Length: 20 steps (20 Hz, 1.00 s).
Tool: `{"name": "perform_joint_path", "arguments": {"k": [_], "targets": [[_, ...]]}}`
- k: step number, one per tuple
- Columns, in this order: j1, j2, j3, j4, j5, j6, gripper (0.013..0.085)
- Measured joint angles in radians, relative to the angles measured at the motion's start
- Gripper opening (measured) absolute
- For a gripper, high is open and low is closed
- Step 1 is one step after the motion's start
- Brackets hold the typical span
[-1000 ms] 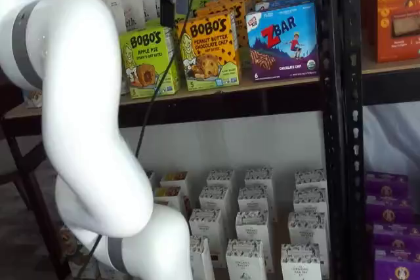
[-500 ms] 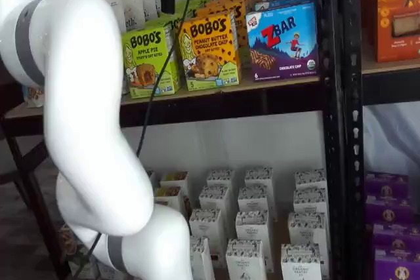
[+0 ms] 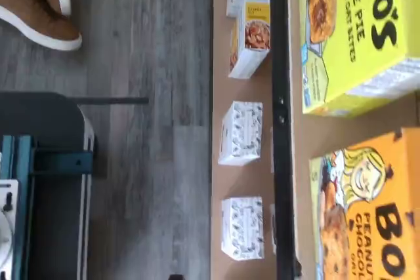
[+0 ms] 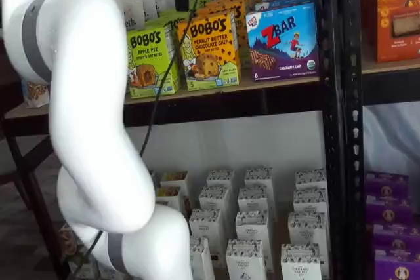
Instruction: Pick up the orange box on the top shelf, the fifth box from the left
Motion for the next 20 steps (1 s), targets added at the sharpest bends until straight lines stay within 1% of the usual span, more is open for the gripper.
{"name": "perform_joint_path", "arguments": {"k": [3,10,13,20], "targets": [[0.003,-0.025,0.042,-0.022,-0.085,-0.011,0.085],[0.046,-0.044,0.091,-0.096,-0.195,-0.006,0.085],[0.068,-0.023,0.074,-0.124,-0.188,0.006,0.085],[0.091,0.021,0.038,-0.149,-0.179,0.021,0.085]]}}
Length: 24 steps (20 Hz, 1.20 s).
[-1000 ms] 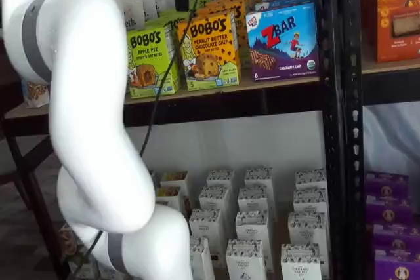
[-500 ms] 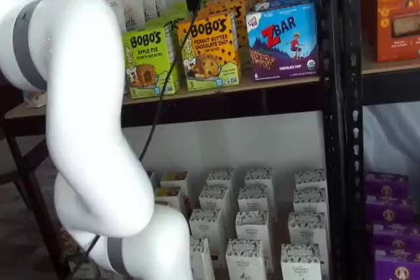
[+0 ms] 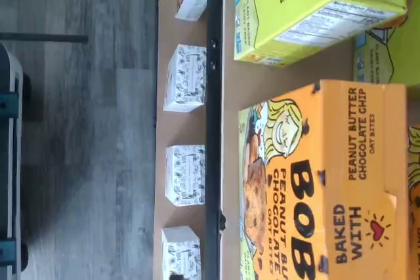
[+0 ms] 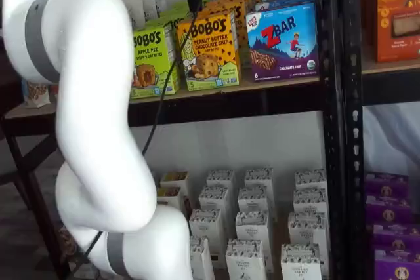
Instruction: Pick up the orange box on the top shelf, the fifth box from the left
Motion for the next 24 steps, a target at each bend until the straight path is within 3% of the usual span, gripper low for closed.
{"name": "perform_joint_path", "arguments": {"k": [7,24], "targets": [[0.016,0.098,-0.101,-0.023,0.084,0.01,0.085],[-0.004,0.209,-0.181,-0.019,0.116,-0.009,0.085]]}}
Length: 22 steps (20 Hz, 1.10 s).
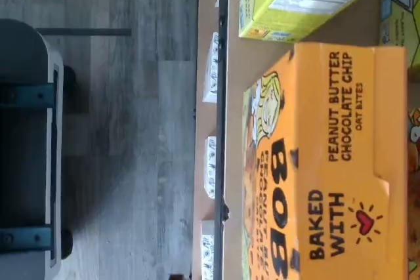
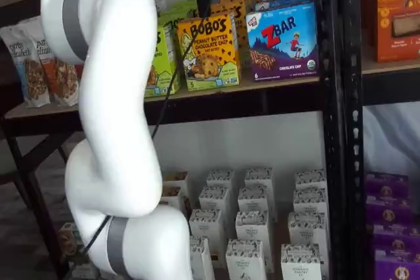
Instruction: Pick up the orange box on the top shelf, the fifth box from the left
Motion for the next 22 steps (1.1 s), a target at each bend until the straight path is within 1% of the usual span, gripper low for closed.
{"name": "perform_joint_path", "arguments": {"k": [2,7,11,17,22], "targets": [[-0.003,0.008,-0.003,-0.003,-0.003,-0.004,0.085],[-0.014,0.053,-0.047,-0.002,0.015,-0.015,0.085],[-0.017,0.083,-0.071,-0.013,0.02,-0.021,0.085],[-0.022,0.103,-0.067,-0.029,0.007,-0.032,0.085],[-0.027,0.104,-0.036,-0.038,-0.009,-0.039,0.085]]}}
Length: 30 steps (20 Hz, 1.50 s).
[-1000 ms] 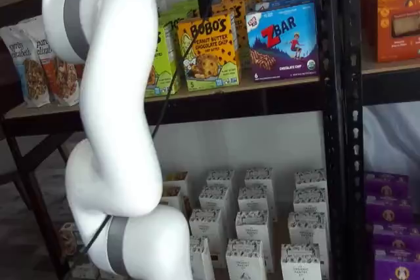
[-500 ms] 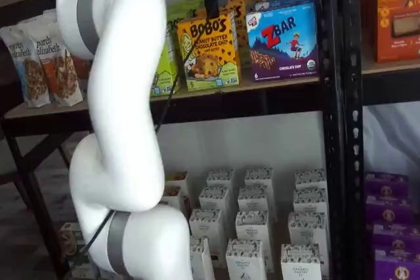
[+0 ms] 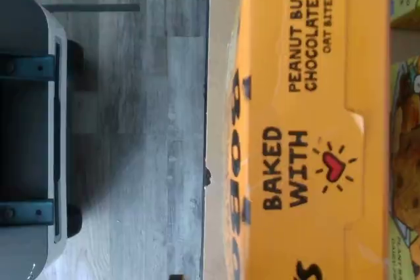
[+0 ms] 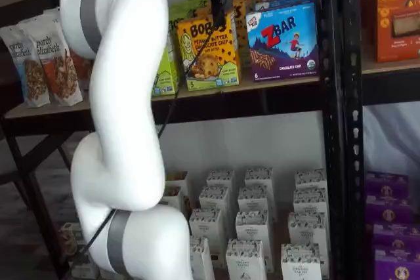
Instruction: Pick up the orange box on the top shelf, the fifth box from the left
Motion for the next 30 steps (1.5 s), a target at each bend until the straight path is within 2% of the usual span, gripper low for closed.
{"name": "perform_joint_path", "arguments": {"k": [14,15,16,18,21,22,23,24,27,30], "targets": [[0.01,-0.024,0.106,0.008,-0.075,0.009,0.085],[0.011,-0.026,0.111,0.008,-0.079,0.01,0.081],[0.012,-0.027,0.114,0.009,-0.082,0.011,0.081],[0.013,-0.03,0.123,0.011,-0.09,0.013,0.073],[0.015,-0.036,0.136,0.013,-0.102,0.015,0.069],[0.015,-0.038,0.14,0.013,-0.104,0.015,0.065],[0.015,-0.039,0.142,0.013,-0.106,0.015,0.065],[0.015,-0.04,0.144,0.014,-0.108,0.015,0.061],[0.014,-0.042,0.147,0.017,-0.11,0.015,0.057],[0.013,-0.041,0.145,0.018,-0.107,0.013,0.049]]}}
